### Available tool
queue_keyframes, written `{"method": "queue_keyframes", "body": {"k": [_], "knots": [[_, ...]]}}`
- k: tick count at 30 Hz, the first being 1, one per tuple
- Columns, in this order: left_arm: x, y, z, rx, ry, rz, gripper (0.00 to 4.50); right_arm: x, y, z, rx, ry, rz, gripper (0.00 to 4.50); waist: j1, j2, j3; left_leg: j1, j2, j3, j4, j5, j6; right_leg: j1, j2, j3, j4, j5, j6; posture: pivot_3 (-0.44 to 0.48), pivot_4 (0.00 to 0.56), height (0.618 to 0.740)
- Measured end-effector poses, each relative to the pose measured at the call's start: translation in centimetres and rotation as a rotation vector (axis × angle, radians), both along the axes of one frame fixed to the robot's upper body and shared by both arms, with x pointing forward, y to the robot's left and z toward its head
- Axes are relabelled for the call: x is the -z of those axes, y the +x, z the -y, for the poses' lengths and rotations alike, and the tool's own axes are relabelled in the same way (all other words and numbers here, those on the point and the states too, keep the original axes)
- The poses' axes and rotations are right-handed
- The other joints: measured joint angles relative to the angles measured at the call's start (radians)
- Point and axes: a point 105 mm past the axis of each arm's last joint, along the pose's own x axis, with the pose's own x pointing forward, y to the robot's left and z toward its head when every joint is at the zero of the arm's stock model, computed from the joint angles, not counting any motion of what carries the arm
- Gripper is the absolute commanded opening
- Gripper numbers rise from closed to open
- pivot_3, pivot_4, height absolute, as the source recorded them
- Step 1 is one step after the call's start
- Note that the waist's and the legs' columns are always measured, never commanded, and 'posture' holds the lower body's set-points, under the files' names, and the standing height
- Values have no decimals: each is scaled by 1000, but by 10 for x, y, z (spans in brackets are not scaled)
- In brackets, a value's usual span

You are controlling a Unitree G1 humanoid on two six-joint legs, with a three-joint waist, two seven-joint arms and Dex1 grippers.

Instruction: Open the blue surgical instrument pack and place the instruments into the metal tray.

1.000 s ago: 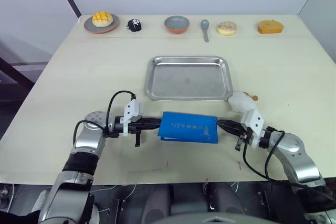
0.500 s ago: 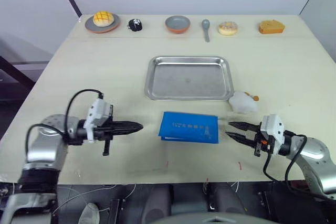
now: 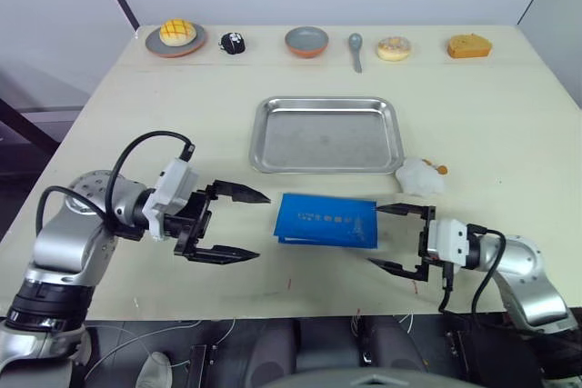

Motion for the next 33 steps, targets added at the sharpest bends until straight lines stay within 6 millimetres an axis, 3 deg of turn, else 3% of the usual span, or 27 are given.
{"method": "queue_keyframes", "body": {"k": [7,9,10,11,13,15,17,19,29,33], "knots": [[-4,0,4,26,-13,28,4387,14,11,-6,20,-28,30,4500,1,0,0,0,0,0,0,0,0,0,0,0,0,0,0,0,150,732],[-2,0,5,35,-12,25,4500,16,12,-7,20,-31,34,3927,1,0,0,0,0,0,0,0,0,0,0,0,0,0,0,0,150,732],[-2,0,5,37,-11,25,4500,17,12,-7,17,-36,37,3927,0,0,0,0,0,0,0,0,0,0,0,0,0,0,0,0,150,732],[-2,-1,6,41,-11,31,4500,18,12,-9,8,-38,41,3310,-1,0,0,0,0,0,0,0,0,0,0,0,0,0,0,0,150,732],[-2,-1,5,42,-12,37,4500,19,12,-9,3,-37,35,2661,-1,0,0,0,0,0,0,0,0,0,0,0,0,0,0,0,150,732],[0,-2,5,43,-14,38,4500,18,10,-10,-11,-25,26,1716,-1,0,0,0,0,0,0,0,0,0,0,0,0,0,0,0,150,732],[5,-4,4,39,-15,23,4500,17,9,-9,-23,-20,17,524,0,0,0,0,0,0,0,0,0,0,0,0,0,0,0,0,150,732],[5,-4,4,39,-15,23,4500,17,9,-9,-26,-17,13,55,0,0,0,0,0,0,0,0,0,0,0,0,0,0,0,0,150,732],[12,-8,3,39,-28,15,4500,3,5,-7,-88,5,-83,55,2,0,0,0,0,0,0,0,0,0,0,0,0,0,0,0,150,732],[19,-12,1,28,-30,-12,4500,-7,-12,-3,-161,7,-218,55,2,1,0,0,0,0,0,0,0,0,0,0,0,0,0,0,150,732]]}}
